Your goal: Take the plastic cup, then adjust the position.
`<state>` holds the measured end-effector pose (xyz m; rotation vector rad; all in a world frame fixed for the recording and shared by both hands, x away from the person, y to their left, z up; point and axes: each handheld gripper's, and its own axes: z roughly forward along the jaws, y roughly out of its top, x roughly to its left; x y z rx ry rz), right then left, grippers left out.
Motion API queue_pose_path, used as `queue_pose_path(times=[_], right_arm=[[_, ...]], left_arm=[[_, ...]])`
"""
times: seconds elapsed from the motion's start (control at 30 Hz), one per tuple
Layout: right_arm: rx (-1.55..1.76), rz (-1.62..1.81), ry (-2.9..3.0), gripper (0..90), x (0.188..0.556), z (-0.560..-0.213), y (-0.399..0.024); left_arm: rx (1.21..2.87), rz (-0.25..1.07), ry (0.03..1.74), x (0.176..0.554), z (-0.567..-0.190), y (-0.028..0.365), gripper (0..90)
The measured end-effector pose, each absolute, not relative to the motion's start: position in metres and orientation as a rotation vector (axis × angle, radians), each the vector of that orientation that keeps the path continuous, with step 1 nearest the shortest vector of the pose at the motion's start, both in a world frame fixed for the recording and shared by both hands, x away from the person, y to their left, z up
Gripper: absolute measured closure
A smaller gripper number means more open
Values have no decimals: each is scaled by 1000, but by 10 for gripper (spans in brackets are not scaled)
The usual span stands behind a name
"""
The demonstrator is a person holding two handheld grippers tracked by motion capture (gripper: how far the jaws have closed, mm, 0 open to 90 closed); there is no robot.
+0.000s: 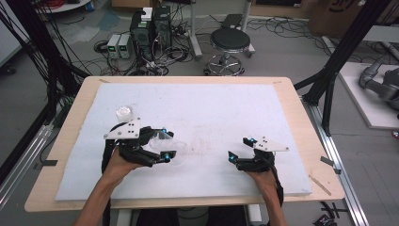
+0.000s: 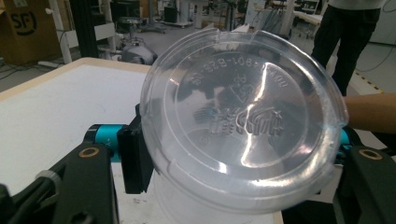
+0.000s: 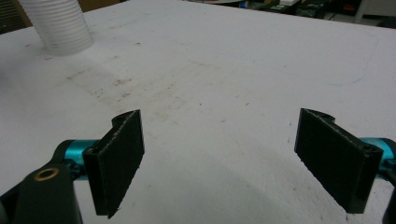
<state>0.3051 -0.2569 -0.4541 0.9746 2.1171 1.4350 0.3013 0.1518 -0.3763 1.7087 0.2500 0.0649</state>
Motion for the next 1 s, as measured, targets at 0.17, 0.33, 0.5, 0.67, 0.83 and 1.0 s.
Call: queue_pose_path(times=[0.17,0.33,0.5,0.67,0.83,1.0], right_arm=[[963,1418,2116,159,305,-454,-256],[972,1437,2107,158,305,-454,-257],[981,1451,2123,158,306,-454,-258],[971,1457,2132,158,306,-454,-258],[957,1487,2152,159,308,-453,-260],[890,1548,2183,159,308,-448,-255]], left_arm=[[1713,57,251,302,-378,150,353],[1725,67,257,301,-377,149,353],[1734,67,262,301,-378,150,353],[1740,71,264,301,-379,151,353],[1738,72,255,299,-384,152,353],[1741,68,259,300,-387,152,353]])
